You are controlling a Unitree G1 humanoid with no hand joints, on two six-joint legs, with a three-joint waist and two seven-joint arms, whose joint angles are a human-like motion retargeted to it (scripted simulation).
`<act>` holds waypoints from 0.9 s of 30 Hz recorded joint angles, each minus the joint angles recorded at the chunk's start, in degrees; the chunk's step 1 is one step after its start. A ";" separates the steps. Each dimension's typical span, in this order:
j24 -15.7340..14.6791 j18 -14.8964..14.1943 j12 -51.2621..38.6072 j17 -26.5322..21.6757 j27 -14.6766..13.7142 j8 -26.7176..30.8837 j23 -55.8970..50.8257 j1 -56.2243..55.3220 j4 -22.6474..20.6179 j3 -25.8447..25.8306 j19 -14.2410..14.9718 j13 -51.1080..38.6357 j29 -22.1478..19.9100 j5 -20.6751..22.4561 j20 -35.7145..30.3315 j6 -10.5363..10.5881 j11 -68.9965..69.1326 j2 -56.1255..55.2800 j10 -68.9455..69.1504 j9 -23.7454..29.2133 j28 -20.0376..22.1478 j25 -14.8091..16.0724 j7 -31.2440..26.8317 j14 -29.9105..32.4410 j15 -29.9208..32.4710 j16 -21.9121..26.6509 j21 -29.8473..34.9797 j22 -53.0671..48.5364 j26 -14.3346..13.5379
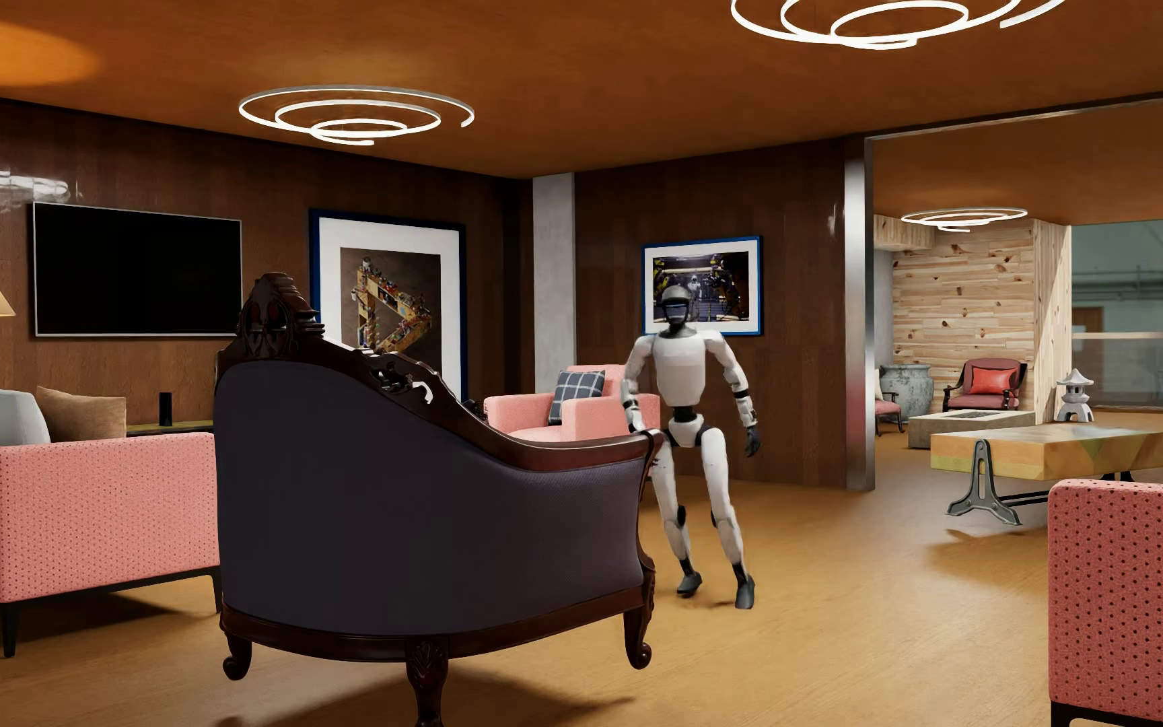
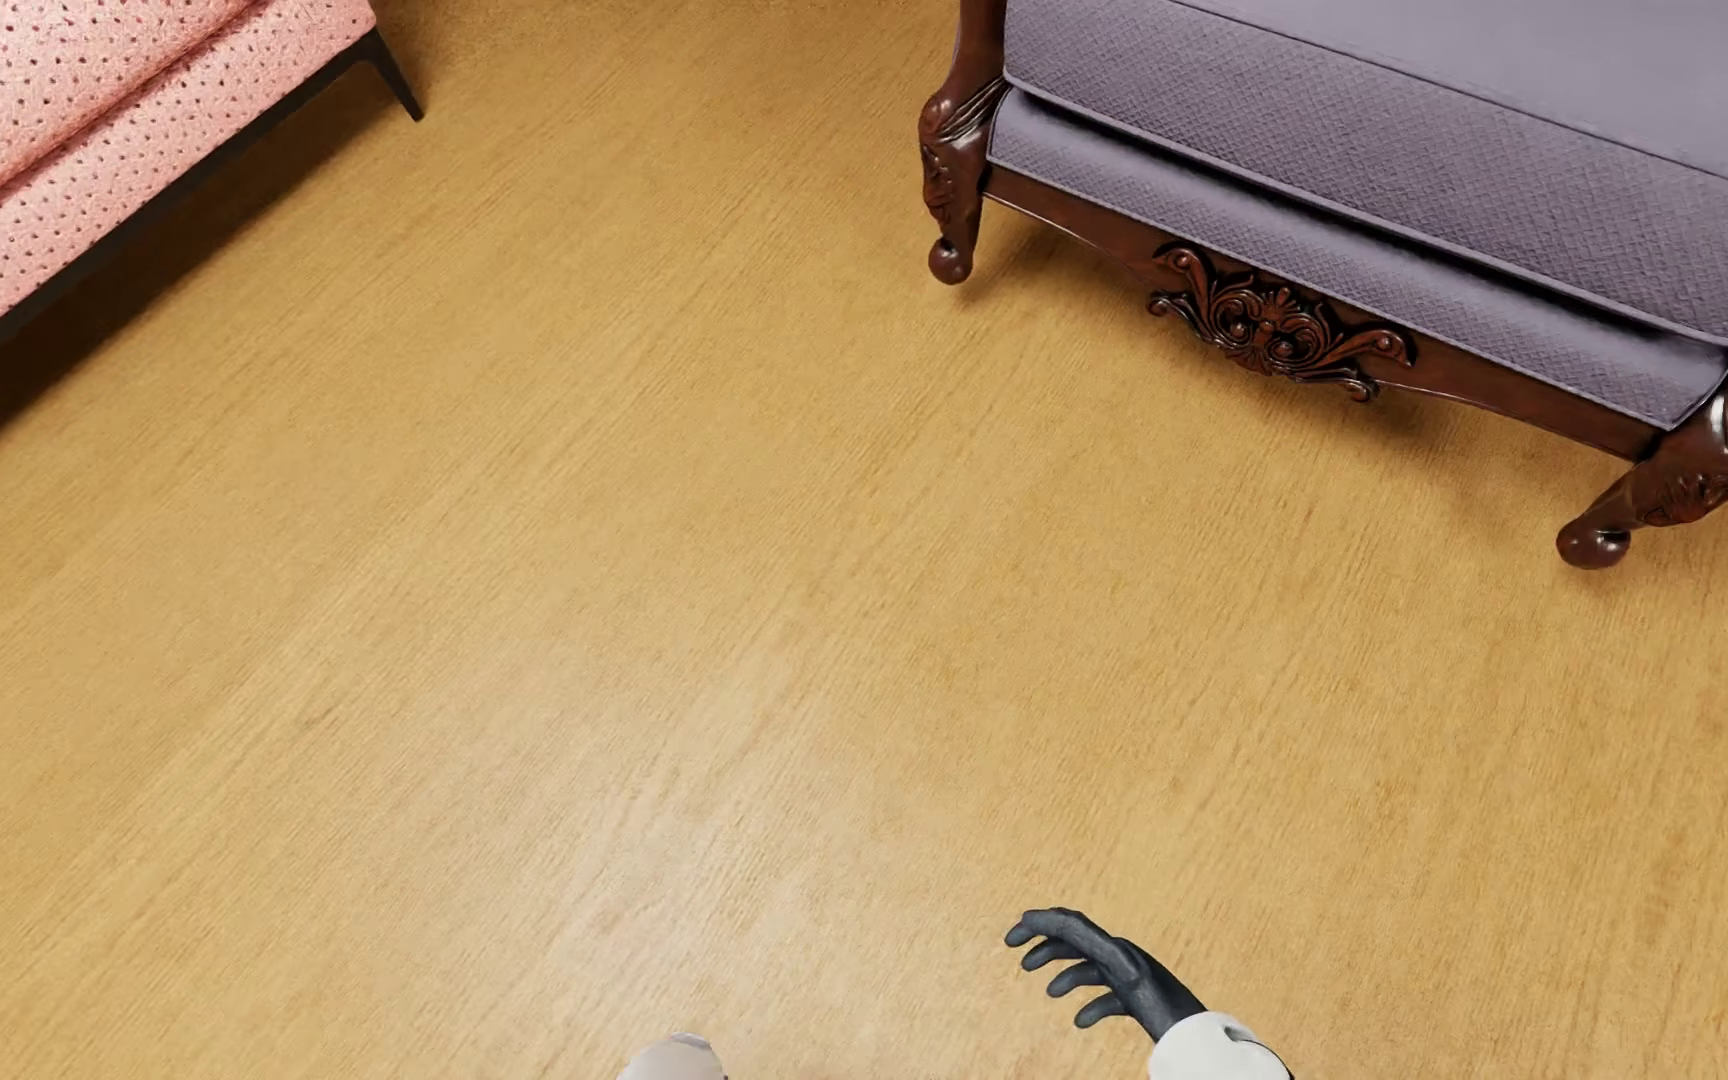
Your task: Walk to the dark armchair
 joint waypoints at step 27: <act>0.00 0.00 -5.68 1.70 0.00 0.00 17.88 29.28 -3.84 -19.58 0.00 17.41 0.00 -7.45 -0.39 0.33 24.00 -11.60 -7.03 0.65 0.00 0.00 0.00 -18.77 31.43 -1.43 -4.87 -8.38 0.00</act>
